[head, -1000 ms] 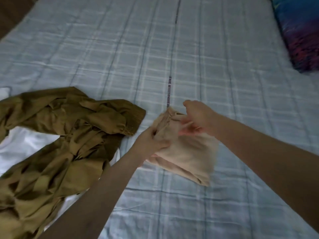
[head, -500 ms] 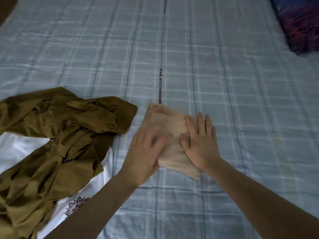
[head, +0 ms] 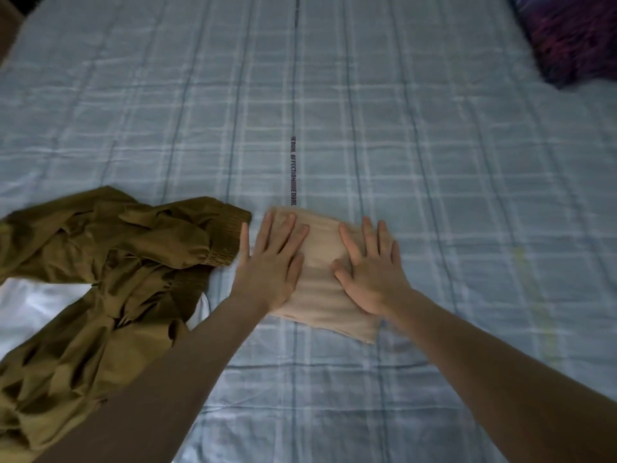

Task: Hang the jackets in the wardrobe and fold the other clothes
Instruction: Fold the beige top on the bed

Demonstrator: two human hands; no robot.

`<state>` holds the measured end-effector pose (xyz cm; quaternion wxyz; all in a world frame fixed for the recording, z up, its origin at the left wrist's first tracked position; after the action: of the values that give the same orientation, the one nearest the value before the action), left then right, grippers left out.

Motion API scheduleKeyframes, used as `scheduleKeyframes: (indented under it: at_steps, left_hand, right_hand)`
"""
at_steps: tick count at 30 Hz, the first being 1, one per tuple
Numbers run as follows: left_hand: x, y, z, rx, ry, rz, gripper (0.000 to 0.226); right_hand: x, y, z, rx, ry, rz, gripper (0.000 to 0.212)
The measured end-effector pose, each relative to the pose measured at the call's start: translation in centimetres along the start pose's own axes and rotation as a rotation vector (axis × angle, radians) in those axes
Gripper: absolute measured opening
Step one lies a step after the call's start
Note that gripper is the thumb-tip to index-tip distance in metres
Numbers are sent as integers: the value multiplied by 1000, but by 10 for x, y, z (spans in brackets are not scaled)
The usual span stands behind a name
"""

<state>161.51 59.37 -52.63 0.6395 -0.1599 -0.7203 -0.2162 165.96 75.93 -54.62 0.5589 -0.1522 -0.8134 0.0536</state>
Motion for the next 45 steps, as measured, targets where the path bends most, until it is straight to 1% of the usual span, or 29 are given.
scheduleKeyframes:
  at_steps: [1, 3, 4, 5, 7, 8, 9, 11, 13, 15, 17, 19, 20, 21, 23, 25, 26, 27, 28, 29, 32, 35, 37, 39, 41, 45]
  left_hand:
    - [12, 11, -4, -41, 61, 34, 55]
    - [32, 47, -17, -194, 152, -49, 51]
    - [37, 68, -28, -272, 177, -91, 49]
    - [39, 86, -39, -313, 184, -111, 47]
    - [27, 102, -53, -309, 98, -144, 46]
    - [18, 101, -57, -296, 30, -160, 52]
    - [10, 97, -59, -301, -20, -163, 63]
    - [-4, 86, -64, -364, -67, -100, 84]
    - [-9, 73, -68, -422, -76, -8, 91]
    - [-8, 55, -68, -404, -62, 69, 92]
    - [-7, 42, -62, -392, -83, 133, 93]
    - [-6, 36, -54, -409, -84, 173, 82]
    - [-4, 37, -50, -406, -84, 179, 78]
    - [-2, 38, -48, -396, -98, 179, 76]
    - [1, 42, -45, -379, -128, 153, 71]
    - [6, 45, -39, -362, -168, 129, 78]
    - [10, 47, -37, -372, -179, 121, 82]
    - [19, 49, -35, -386, -181, 119, 81]
    - [28, 51, -34, -399, -174, 123, 78]
    - [42, 51, -34, -390, -167, 144, 75]
    - [104, 50, -37, -343, -114, 211, 70]
    - [169, 41, -52, -360, -122, 186, 81]
    - [221, 31, -70, -412, -140, 129, 89]
    - [277, 16, -91, -414, -151, 124, 91]
    - [334, 0, -109, -391, -98, 184, 90]
    - [444, -42, -160, -271, -17, 241, 83]
  right_hand:
    - [8, -2, -1, 15, 37, -52, 68]
    - [38, -12, -9, 70, 201, -184, 67]
    - [49, -17, -16, 116, 261, -219, 64]
    - [55, -22, -23, 184, 292, -233, 58]
    - [52, -23, -39, 330, 262, -242, 40]
    - [44, -18, -47, 374, 203, -236, 34]
    - [35, -12, -53, 393, 126, -233, 36]
    - [18, 0, -62, 370, -19, -229, 48]
    - [15, -3, -67, 331, 3, -207, 45]
    - [15, -14, -70, 292, 32, -189, 47]
    - [10, -22, -69, 268, 23, -238, 63]
    - [3, -24, -65, 246, -3, -284, 80]
    - [1, -23, -64, 217, -21, -287, 83]
    - [0, -24, -63, 193, -34, -297, 82]
    - [0, -27, -62, 165, -47, -344, 68]
    - [17, -35, -65, 169, 11, -410, 52]
    - [27, -38, -67, 167, 8, -453, 50]
    - [37, -39, -69, 165, -12, -479, 47]
    - [50, -39, -70, 175, 3, -490, 40]
    - [61, -37, -70, 194, 32, -526, 34]
    - [118, -47, -82, 259, 83, -510, 33]
    - [179, -75, -99, 386, 96, -489, 37]
    - [224, -101, -117, 482, 124, -484, 34]
    - [270, -130, -136, 559, 155, -474, 32]
    - [313, -163, -154, 609, 202, -468, 32]
    - [390, -250, -192, 720, 319, -460, 28]
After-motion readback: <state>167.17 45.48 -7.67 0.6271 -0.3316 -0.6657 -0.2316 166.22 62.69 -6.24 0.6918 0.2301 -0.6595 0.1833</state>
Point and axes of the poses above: each hand's wrist, its own z-axis towards the middle knuckle, its own x-axis out of the back of the hand, y = z × x, the point moved 8 cm from there along z, towards the middle knuckle
